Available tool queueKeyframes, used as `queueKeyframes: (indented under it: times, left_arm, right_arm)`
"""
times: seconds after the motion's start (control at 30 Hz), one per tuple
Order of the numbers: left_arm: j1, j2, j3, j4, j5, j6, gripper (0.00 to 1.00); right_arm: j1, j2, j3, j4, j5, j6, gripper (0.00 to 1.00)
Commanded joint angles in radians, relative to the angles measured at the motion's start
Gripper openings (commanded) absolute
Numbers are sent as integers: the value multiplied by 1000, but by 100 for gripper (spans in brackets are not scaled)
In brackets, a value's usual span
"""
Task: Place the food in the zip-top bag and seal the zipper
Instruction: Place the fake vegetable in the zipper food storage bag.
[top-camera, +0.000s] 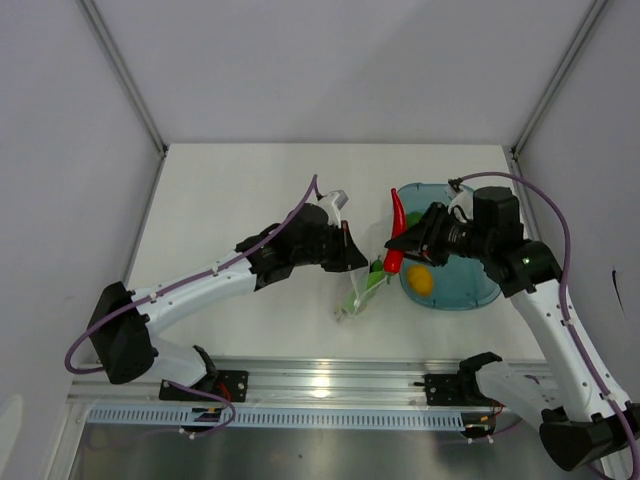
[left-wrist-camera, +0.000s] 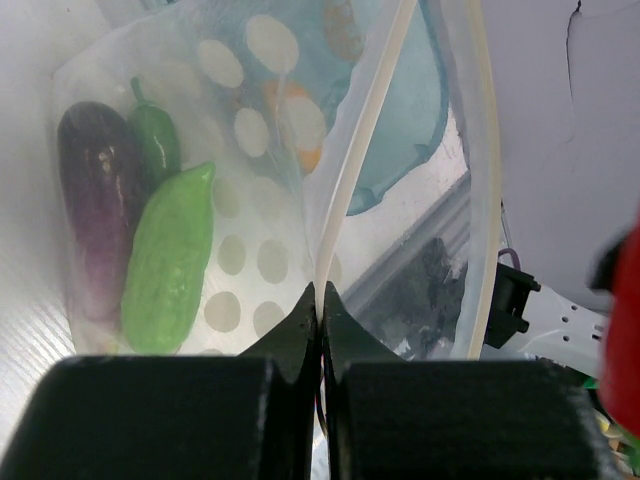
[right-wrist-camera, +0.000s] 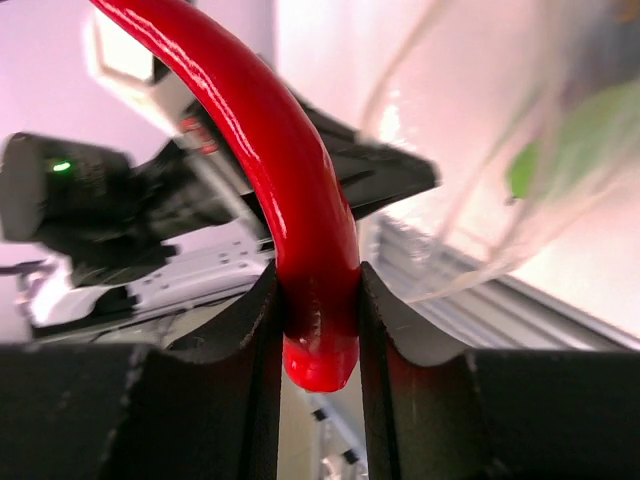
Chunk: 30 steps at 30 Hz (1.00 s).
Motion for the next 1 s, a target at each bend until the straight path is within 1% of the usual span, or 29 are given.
queueKeyframes:
  times: [0.0, 0.07, 0.13, 0.17, 0.2, 0.27, 0.3, 0.4, 0.43, 0.5, 0.53, 0.67, 0.77, 0.8, 0.97]
  left_arm:
    - [8, -25, 1, 24, -15, -6, 1]
    - [7, -25, -7, 36, -11, -15, 0]
    - [7, -23, -8, 42, 0, -26, 1]
    - [7, -23, -5, 44, 3, -27, 0]
    - [7, -23, -4, 44, 4, -30, 1]
    - [7, -26, -1, 41, 5, -33, 1]
    - [7, -28, 1, 41, 6, -37, 1]
    - [5, -34, 7, 30, 6, -37, 1]
    - [7, -35, 9, 30, 5, -37, 0]
    - [7, -37, 10, 21, 3, -37, 1]
    - [7, -37, 10, 19, 4, -35, 1]
    - [5, -42, 6, 21, -2, -37, 1]
    - [5, -37, 7, 29, 1, -41, 1]
    - [5, -34, 7, 30, 3, -43, 1]
    - [5, -34, 21, 22, -2, -38, 0]
  right_arm:
    - [24, -42, 5, 120, -93, 173, 0]
    - [32, -36, 12, 106, -69, 155, 0]
    - [60, -17, 34, 57, 28, 120, 0]
    - [73, -14, 51, 47, 125, 95, 0]
    - [89, -11, 52, 42, 172, 87, 0]
    - [129, 0, 42, 54, 240, 83, 0]
    - [139, 4, 37, 62, 301, 74, 0]
    - [196, 39, 35, 72, 396, 51, 0]
    - [211, 61, 35, 72, 450, 46, 0]
    - [248, 81, 46, 68, 494, 37, 0]
    - [261, 87, 48, 62, 545, 34, 0]
    - [316, 115, 57, 31, 655, 54, 2]
    - [334, 122, 51, 30, 676, 73, 5]
    - [339, 127, 52, 25, 677, 77, 7]
    - [403, 118, 42, 5, 729, 103, 11]
